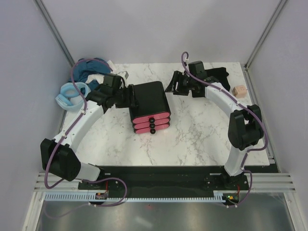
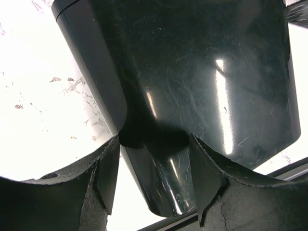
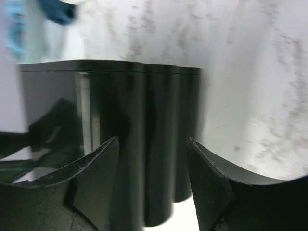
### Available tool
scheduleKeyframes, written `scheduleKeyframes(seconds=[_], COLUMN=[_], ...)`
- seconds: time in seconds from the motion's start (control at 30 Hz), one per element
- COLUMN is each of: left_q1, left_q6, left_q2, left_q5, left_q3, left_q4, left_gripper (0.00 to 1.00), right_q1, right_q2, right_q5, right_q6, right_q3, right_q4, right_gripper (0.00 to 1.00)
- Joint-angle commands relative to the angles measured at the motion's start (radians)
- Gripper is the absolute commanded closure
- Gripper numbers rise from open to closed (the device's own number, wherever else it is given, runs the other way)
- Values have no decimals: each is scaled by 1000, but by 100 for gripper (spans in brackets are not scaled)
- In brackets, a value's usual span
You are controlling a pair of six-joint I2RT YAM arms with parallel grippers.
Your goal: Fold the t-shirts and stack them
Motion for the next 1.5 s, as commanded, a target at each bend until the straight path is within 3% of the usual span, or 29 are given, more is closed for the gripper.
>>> scheduleKeyframes(seconds=[0.0, 0.1, 0.17, 0.43, 0.57, 0.63, 0.73, 0.83, 1.17, 1.47], left_q1=[-47, -47, -47, -48, -48, -48, -48, -48, -48, -48], left_q6=[-12, -21, -24, -40, -43, -47, -52, -57, -50, -52], left_q2=[139, 147, 150, 174, 177, 170, 165, 170, 177, 182], left_q5=[161, 173, 180, 178, 146, 138, 118, 95, 89, 81], left_q3=[-80, -59, -48, 26, 49, 49, 50, 61, 75, 52], left_q4=[-225, -227, -230, -256, -273, -274, -282, -294, -302, -299], left_gripper=[50, 50, 50, 50, 49, 48, 44, 39, 38, 38], right_q1=[76, 53, 44, 48, 41, 12, -36, -82, -108, -82], right_q2=[-69, -112, -126, -55, -57, -78, -92, -71, -21, -12], right_q5=[-392, -404, -427, -417, -293, -227, -162, -164, -245, -289], right_q6=[176, 181, 171, 41, -80, -85, -100, -160, -192, -162], right_q3=[-79, -113, -124, -145, -96, -84, -37, 11, -52, -10], right_q4=[346, 368, 363, 241, 64, 59, 17, -58, -86, -70], right_gripper=[34, 35, 29, 31, 35, 36, 29, 23, 25, 24])
